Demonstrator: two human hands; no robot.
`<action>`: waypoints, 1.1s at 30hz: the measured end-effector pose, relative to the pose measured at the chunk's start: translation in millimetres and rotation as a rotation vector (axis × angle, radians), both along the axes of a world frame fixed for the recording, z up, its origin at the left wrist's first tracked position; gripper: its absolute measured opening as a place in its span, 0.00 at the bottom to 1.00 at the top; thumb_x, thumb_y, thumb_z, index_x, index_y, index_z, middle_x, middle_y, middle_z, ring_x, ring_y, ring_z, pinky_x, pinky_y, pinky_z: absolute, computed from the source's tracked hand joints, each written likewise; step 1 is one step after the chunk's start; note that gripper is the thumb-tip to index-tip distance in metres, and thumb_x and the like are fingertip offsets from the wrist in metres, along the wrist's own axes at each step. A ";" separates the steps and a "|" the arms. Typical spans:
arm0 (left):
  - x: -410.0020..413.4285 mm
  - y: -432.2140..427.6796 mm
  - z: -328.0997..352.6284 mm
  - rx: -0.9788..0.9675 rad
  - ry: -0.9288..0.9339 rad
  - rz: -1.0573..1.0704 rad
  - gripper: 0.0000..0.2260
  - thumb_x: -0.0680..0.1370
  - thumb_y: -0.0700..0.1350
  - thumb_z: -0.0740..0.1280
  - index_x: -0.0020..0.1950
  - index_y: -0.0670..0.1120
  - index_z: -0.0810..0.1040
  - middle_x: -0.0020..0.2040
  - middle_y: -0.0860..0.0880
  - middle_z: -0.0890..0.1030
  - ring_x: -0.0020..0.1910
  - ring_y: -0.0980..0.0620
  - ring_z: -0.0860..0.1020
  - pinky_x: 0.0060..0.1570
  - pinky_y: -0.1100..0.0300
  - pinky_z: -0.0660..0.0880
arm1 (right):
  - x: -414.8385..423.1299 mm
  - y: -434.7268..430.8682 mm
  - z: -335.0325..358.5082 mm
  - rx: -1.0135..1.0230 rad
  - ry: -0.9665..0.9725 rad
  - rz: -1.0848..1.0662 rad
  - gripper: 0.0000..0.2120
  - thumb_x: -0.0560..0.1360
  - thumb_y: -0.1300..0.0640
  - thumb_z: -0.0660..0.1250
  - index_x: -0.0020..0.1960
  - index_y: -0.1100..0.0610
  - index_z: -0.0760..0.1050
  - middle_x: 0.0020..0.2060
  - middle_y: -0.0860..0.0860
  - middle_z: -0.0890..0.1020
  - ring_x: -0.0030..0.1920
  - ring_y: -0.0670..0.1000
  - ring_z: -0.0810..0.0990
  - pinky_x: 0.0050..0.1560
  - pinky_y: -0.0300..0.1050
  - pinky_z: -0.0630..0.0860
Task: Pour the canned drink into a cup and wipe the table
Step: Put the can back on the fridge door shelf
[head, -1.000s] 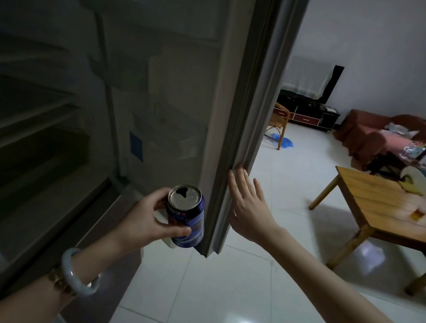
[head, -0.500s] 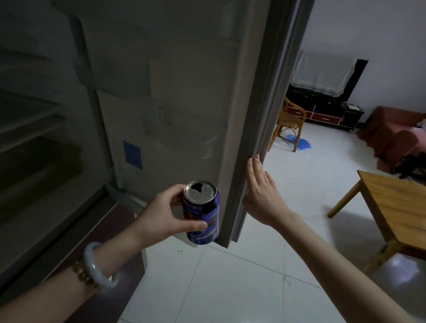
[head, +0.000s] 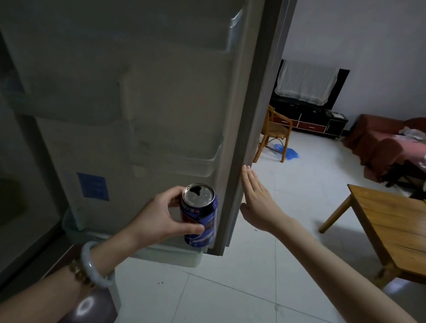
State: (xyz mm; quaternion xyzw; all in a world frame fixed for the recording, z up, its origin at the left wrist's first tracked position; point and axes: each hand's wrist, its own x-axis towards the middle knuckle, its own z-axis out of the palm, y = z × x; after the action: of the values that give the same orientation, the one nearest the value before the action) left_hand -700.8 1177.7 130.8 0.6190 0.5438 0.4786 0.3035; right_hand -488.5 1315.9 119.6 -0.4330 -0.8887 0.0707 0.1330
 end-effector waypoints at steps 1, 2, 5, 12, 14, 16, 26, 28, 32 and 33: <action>-1.5 11.3 0.2 0.000 0.014 -0.006 0.29 0.55 0.53 0.79 0.54 0.51 0.77 0.50 0.55 0.83 0.53 0.59 0.79 0.55 0.67 0.73 | -0.7 11.5 1.1 -0.007 0.011 -0.002 0.40 0.74 0.66 0.57 0.75 0.55 0.33 0.75 0.53 0.37 0.74 0.51 0.36 0.73 0.46 0.41; -2.7 18.4 0.7 0.003 0.029 -0.010 0.29 0.55 0.54 0.79 0.54 0.52 0.77 0.50 0.56 0.83 0.53 0.59 0.79 0.55 0.67 0.73 | -2.2 19.6 2.0 -0.014 0.016 -0.002 0.40 0.74 0.66 0.57 0.75 0.55 0.34 0.75 0.53 0.38 0.75 0.51 0.36 0.73 0.46 0.42; -8.4 40.1 2.5 0.014 0.042 0.000 0.28 0.55 0.54 0.79 0.53 0.54 0.77 0.51 0.59 0.82 0.53 0.60 0.79 0.54 0.70 0.71 | -9.7 47.5 3.3 -0.041 0.050 0.001 0.40 0.74 0.66 0.58 0.75 0.55 0.35 0.76 0.52 0.39 0.75 0.50 0.38 0.75 0.47 0.43; -21.0 76.0 0.8 0.004 0.042 0.082 0.28 0.56 0.54 0.80 0.54 0.54 0.77 0.51 0.58 0.82 0.54 0.59 0.79 0.55 0.68 0.71 | -26.1 109.0 3.1 -0.093 0.100 0.047 0.41 0.73 0.68 0.59 0.75 0.56 0.35 0.76 0.53 0.41 0.75 0.50 0.41 0.75 0.46 0.45; -24.2 85.4 0.9 -0.003 0.045 0.113 0.28 0.56 0.54 0.80 0.53 0.56 0.77 0.51 0.60 0.82 0.54 0.61 0.78 0.54 0.70 0.71 | -30.7 127.3 1.5 -0.112 0.111 0.068 0.41 0.72 0.69 0.58 0.75 0.56 0.35 0.76 0.52 0.40 0.75 0.50 0.40 0.74 0.44 0.44; -26.3 94.8 1.7 -0.010 0.047 0.151 0.28 0.55 0.55 0.80 0.53 0.57 0.77 0.51 0.60 0.82 0.54 0.61 0.78 0.54 0.71 0.71 | -35.9 147.1 -0.5 -0.141 0.119 0.089 0.41 0.73 0.69 0.57 0.75 0.54 0.34 0.76 0.51 0.39 0.75 0.50 0.40 0.73 0.44 0.44; -19.9 144.1 9.0 0.016 -0.012 0.378 0.28 0.56 0.53 0.80 0.54 0.54 0.77 0.51 0.62 0.82 0.53 0.64 0.78 0.52 0.74 0.70 | -62.8 243.8 -0.2 -0.178 0.064 0.254 0.43 0.72 0.67 0.59 0.74 0.54 0.31 0.76 0.52 0.38 0.75 0.49 0.39 0.69 0.41 0.39; -17.2 154.4 9.3 0.018 -0.009 0.421 0.28 0.57 0.49 0.81 0.54 0.53 0.77 0.51 0.60 0.82 0.53 0.63 0.78 0.52 0.74 0.70 | -70.4 262.5 0.2 -0.184 0.075 0.294 0.43 0.72 0.67 0.58 0.74 0.55 0.32 0.76 0.52 0.39 0.75 0.49 0.39 0.68 0.41 0.38; -14.1 168.5 10.2 0.020 -0.010 0.515 0.28 0.59 0.44 0.82 0.57 0.51 0.77 0.53 0.55 0.83 0.54 0.63 0.78 0.53 0.73 0.70 | -90.9 289.9 -2.4 -0.203 0.104 0.324 0.41 0.72 0.68 0.56 0.74 0.57 0.32 0.76 0.54 0.39 0.75 0.49 0.39 0.71 0.41 0.40; -13.5 170.9 11.0 0.018 -0.007 0.538 0.29 0.59 0.45 0.82 0.58 0.50 0.77 0.53 0.55 0.82 0.54 0.63 0.78 0.54 0.72 0.70 | -95.4 294.5 -3.9 -0.210 0.101 0.337 0.40 0.72 0.68 0.56 0.74 0.59 0.33 0.75 0.55 0.39 0.75 0.50 0.39 0.71 0.41 0.40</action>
State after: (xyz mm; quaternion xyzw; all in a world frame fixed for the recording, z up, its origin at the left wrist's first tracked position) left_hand -714.3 1348.5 141.8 0.4533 0.6833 0.5491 0.1616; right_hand -583.9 1610.4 115.7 -0.2854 -0.9286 0.2059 0.1179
